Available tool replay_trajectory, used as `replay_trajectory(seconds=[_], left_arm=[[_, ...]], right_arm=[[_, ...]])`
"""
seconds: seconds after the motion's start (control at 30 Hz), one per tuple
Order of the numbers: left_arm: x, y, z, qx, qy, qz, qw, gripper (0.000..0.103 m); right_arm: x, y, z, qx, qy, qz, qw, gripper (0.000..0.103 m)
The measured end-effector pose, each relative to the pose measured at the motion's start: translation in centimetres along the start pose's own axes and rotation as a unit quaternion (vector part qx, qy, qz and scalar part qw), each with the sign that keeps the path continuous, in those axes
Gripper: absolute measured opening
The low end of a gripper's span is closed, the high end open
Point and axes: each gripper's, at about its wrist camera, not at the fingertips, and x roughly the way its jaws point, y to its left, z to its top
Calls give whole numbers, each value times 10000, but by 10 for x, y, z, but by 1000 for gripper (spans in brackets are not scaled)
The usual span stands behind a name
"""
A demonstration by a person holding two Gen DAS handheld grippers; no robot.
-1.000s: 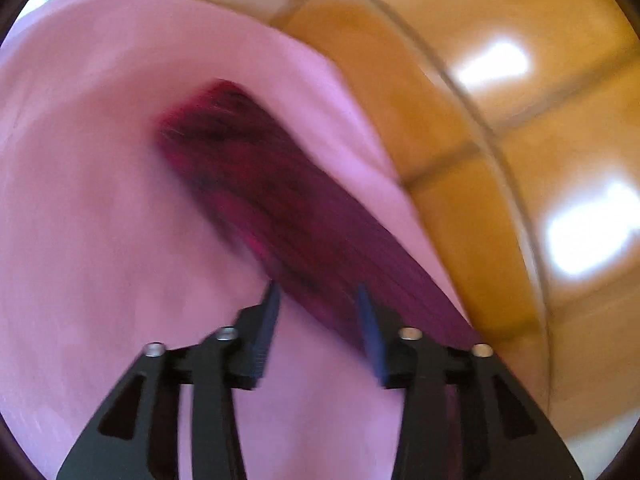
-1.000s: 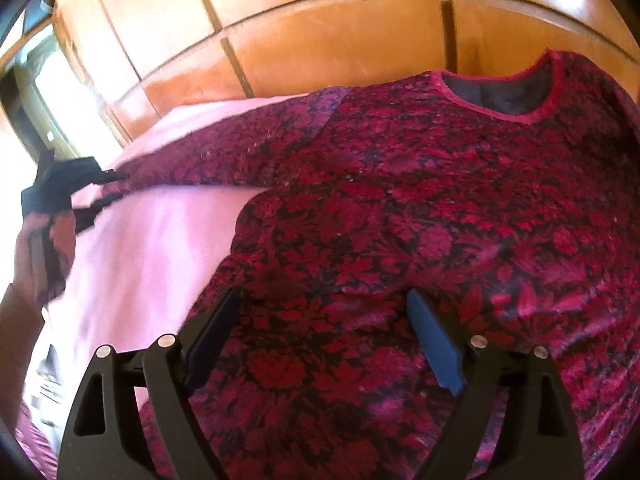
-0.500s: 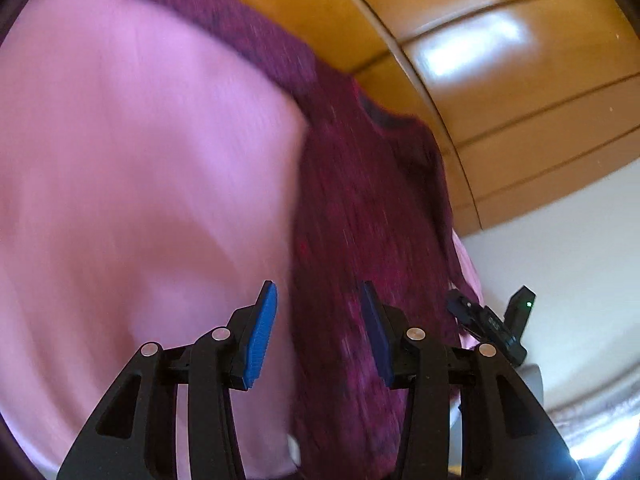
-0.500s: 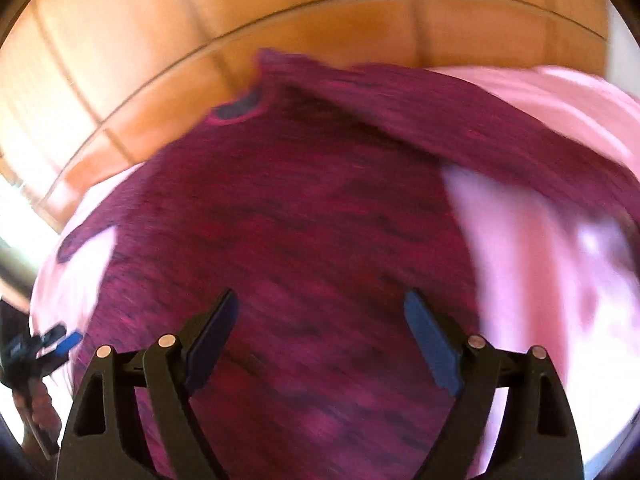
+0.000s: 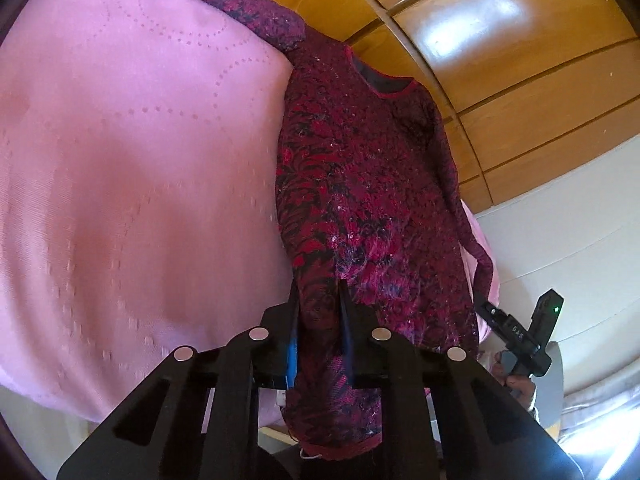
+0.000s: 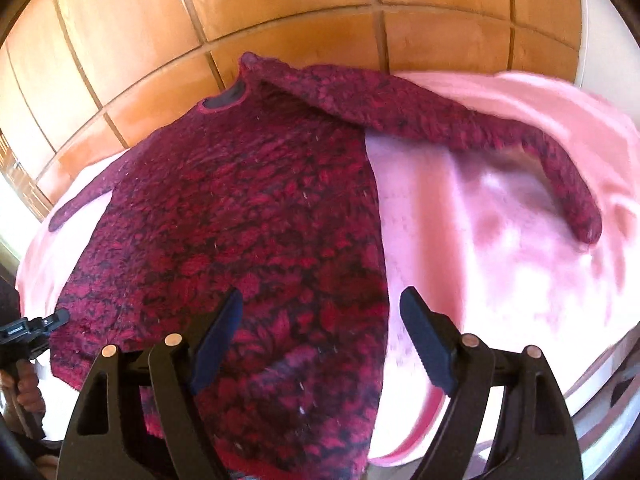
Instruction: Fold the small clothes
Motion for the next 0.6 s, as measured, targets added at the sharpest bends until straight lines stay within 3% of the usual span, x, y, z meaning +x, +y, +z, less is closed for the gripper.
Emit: replay_trajectory(seconds=[0.07,0.13,0.2,0.23,0.33,0.5,0.57,0.6], left_arm=[[-1,-4,-2,127,-12,129,9998,13],[-5,-8,-4,236,-37,208,9995,11],[-11,-11,-7,372,-59,324,9988,11],[-14,-12,-9,404,-60,336,9986,10],[-20,-12,-16,507,-6,474,9976,10],[-14,-7,-15,320,100,680,9971,15],[-20,-10,-7,278,-51,745,9968,17],[-23,-14,-2,360,-163,849,9956,24]], right_arm=[[11,1,-6,-35,270,23,9996,71],[18,3,-17,-196,466,-2,9987,40],[16,9,-19,-352,403,8,9986,23],[12,12,-17,-401,358,39,9985,20],[-2,7,-13,-395,217,142,9989,19],[13,-1,-21,-534,513,66,9972,21],[10,-6,-16,-405,440,55,9982,38],[6,-11,-10,-305,251,-58,9992,48]])
